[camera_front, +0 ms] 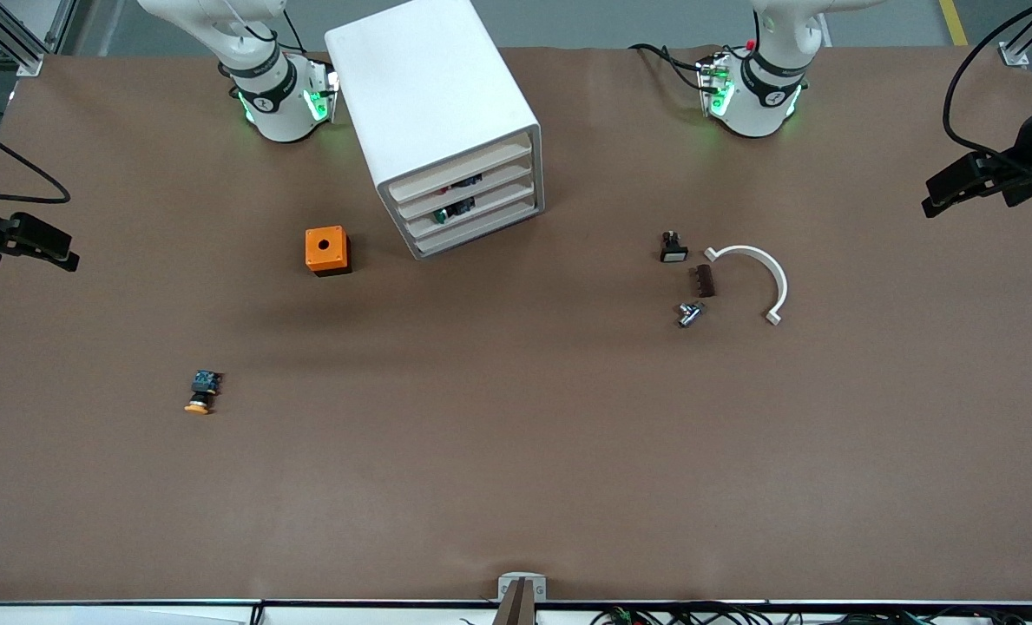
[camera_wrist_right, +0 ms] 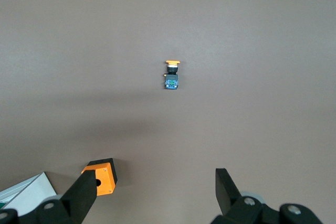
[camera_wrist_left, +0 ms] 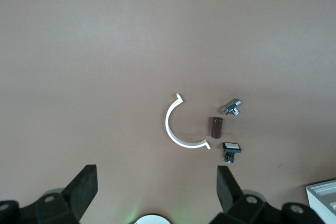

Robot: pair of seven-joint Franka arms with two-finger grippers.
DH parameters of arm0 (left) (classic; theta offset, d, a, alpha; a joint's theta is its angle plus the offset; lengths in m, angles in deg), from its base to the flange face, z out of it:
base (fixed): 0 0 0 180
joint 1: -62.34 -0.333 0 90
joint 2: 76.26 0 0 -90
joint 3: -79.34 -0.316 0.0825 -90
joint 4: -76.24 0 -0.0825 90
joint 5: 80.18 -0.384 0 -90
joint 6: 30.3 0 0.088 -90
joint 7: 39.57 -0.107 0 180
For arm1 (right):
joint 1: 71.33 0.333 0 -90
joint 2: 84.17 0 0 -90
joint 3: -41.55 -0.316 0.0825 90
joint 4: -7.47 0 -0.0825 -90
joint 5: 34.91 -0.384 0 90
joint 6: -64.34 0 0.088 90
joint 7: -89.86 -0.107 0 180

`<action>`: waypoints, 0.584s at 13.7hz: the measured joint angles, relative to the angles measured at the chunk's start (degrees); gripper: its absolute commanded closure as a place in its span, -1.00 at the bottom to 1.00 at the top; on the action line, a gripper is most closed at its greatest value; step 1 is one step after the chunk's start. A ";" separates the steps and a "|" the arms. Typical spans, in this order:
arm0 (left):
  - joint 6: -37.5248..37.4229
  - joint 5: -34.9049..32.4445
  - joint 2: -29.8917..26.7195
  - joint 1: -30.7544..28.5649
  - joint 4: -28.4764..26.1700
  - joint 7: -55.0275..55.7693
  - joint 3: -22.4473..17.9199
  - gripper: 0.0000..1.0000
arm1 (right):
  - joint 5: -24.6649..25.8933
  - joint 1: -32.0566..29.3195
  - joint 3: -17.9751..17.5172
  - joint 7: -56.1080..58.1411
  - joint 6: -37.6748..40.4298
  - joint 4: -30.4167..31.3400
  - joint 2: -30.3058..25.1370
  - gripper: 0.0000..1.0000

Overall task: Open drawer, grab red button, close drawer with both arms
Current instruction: 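Reach the left gripper to the drawer while the right gripper approaches the cabinet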

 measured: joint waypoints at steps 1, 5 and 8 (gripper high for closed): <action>0.00 0.00 0.00 0.01 0.00 0.00 0.02 -0.99 | 0.00 0.00 0.00 0.00 0.00 0.00 0.00 -1.00; -0.01 0.00 0.18 0.35 -0.01 0.00 0.20 -0.99 | 0.00 0.00 0.00 0.00 -0.03 0.00 0.00 -1.00; 0.00 0.39 2.42 1.32 -0.28 -0.13 0.43 -0.99 | -0.01 0.04 -0.13 0.01 -0.07 0.01 0.00 -1.00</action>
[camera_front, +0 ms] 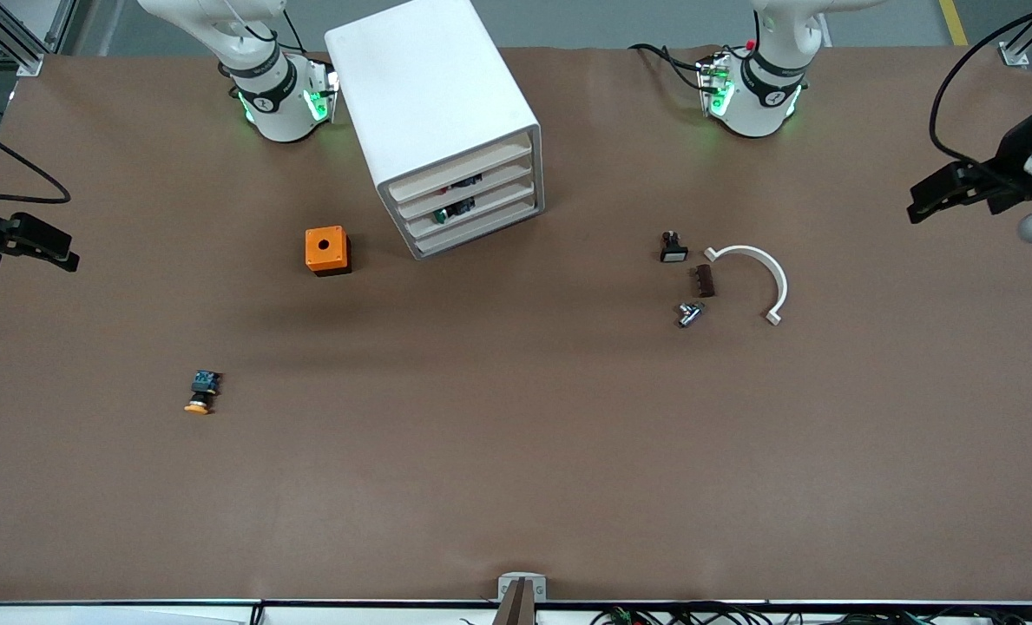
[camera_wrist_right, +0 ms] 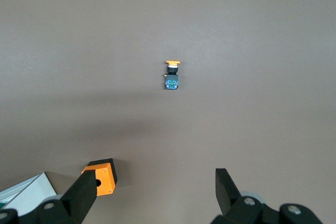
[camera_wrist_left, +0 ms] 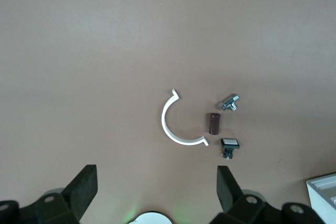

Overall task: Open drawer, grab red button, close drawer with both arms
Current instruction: 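Reach the left gripper to the drawer while the right gripper approaches the cabinet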

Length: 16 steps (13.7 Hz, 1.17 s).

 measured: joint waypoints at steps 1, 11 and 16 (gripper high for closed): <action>0.07 0.42 1.10 0.79 -0.01 0.07 0.09 -0.99 | 0.00 0.08 -0.12 0.00 0.00 0.00 0.00 -1.00; 2.30 7.40 17.50 9.30 4.92 11.20 0.63 -1.00 | -0.91 4.02 -0.75 0.22 -2.16 0.47 3.16 -1.00; 2.28 7.47 21.53 13.38 5.77 26.80 0.78 -1.00 | -0.98 7.74 -0.82 -13.13 -2.43 0.51 5.89 -1.00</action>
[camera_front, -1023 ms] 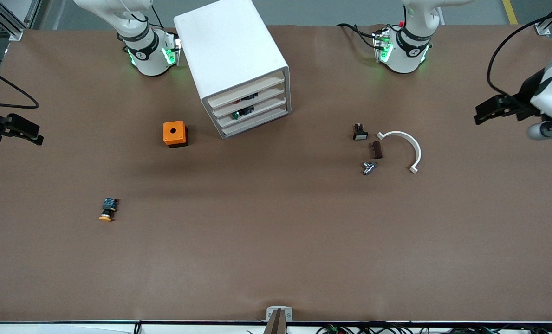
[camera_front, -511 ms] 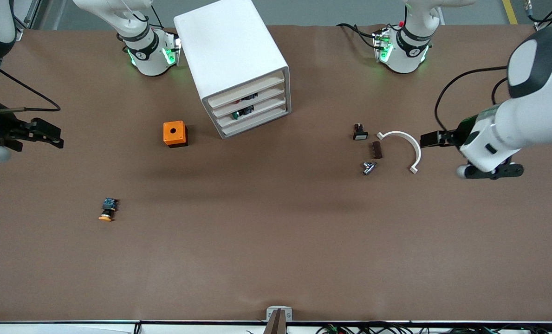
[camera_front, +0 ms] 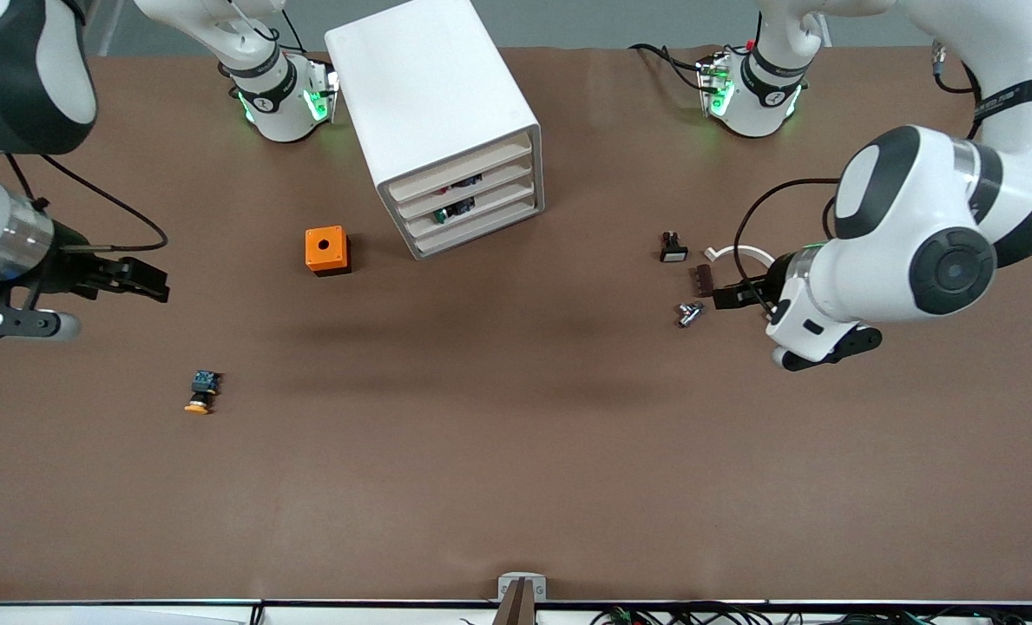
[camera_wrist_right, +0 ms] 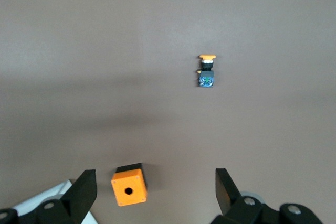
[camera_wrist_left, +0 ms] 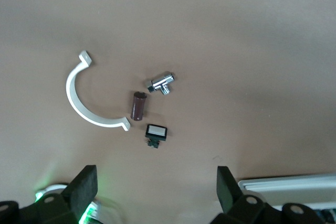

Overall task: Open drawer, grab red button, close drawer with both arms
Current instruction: 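Reach the left gripper to the drawer while the right gripper approaches the cabinet, then pull the drawer open with the left gripper while the right gripper reaches in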

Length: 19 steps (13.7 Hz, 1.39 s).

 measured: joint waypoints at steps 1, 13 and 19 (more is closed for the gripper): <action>-0.01 0.06 0.92 1.13 0.01 3.71 0.04 -1.00 | 0.00 0.96 -0.01 -2.75 0.00 0.00 0.37 -1.00; 0.58 15.74 17.47 14.54 0.11 55.95 0.15 -1.00 | -2.27 12.52 -0.15 -35.36 -0.96 0.22 4.64 -1.00; 0.85 28.65 23.02 17.93 0.16 74.86 -0.06 -0.83 | -7.38 15.47 -0.14 -45.30 -3.29 0.80 5.37 -1.00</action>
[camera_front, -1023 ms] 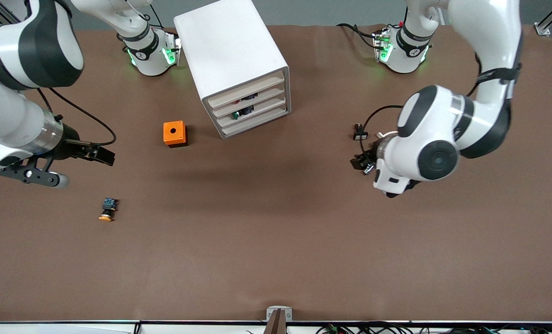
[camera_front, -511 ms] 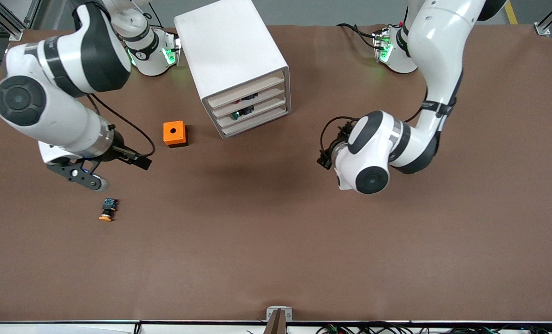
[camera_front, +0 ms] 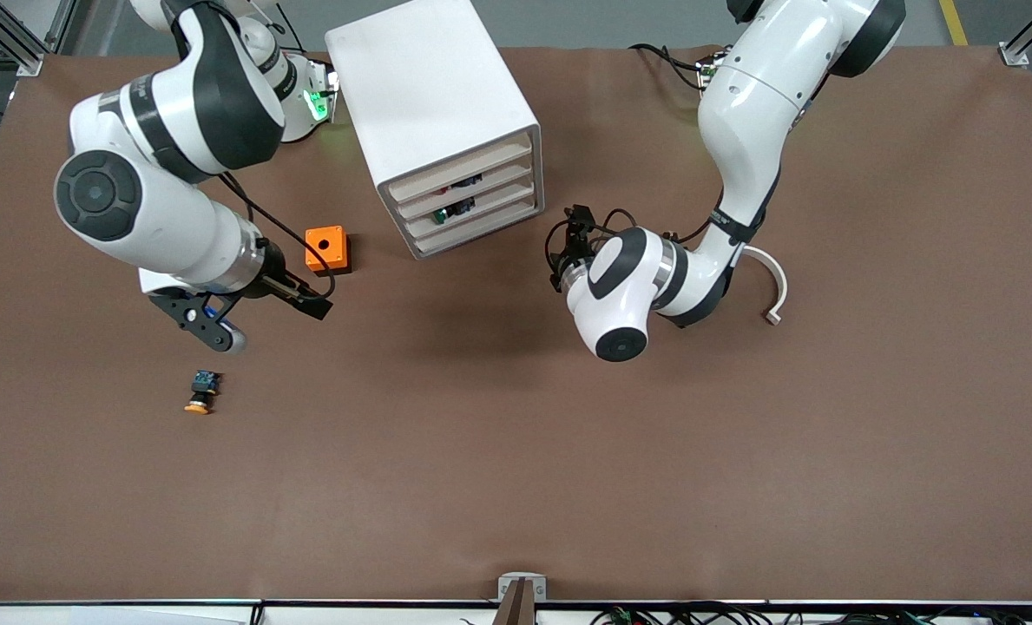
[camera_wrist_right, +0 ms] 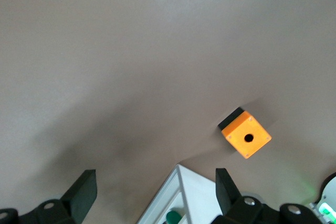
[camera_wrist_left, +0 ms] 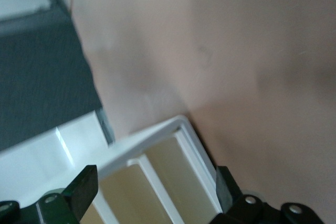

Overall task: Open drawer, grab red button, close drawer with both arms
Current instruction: 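Pull the drawer open with the left gripper while the right gripper reaches in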

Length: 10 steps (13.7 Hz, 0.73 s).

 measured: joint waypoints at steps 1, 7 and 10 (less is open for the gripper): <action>-0.03 3.13 0.21 -0.19 0.00 4.32 -0.13 -0.81 | -0.17 1.22 -0.02 -2.02 -0.59 0.16 0.08 -1.00; -0.17 16.95 1.46 0.35 -0.03 24.16 -0.10 -0.43 | -1.19 5.64 -0.02 -10.35 -3.75 0.22 1.22 -1.00; -0.19 19.17 3.37 2.35 -0.04 25.40 -0.01 -0.24 | -2.21 6.43 -0.01 -13.16 -5.41 0.22 1.53 -1.00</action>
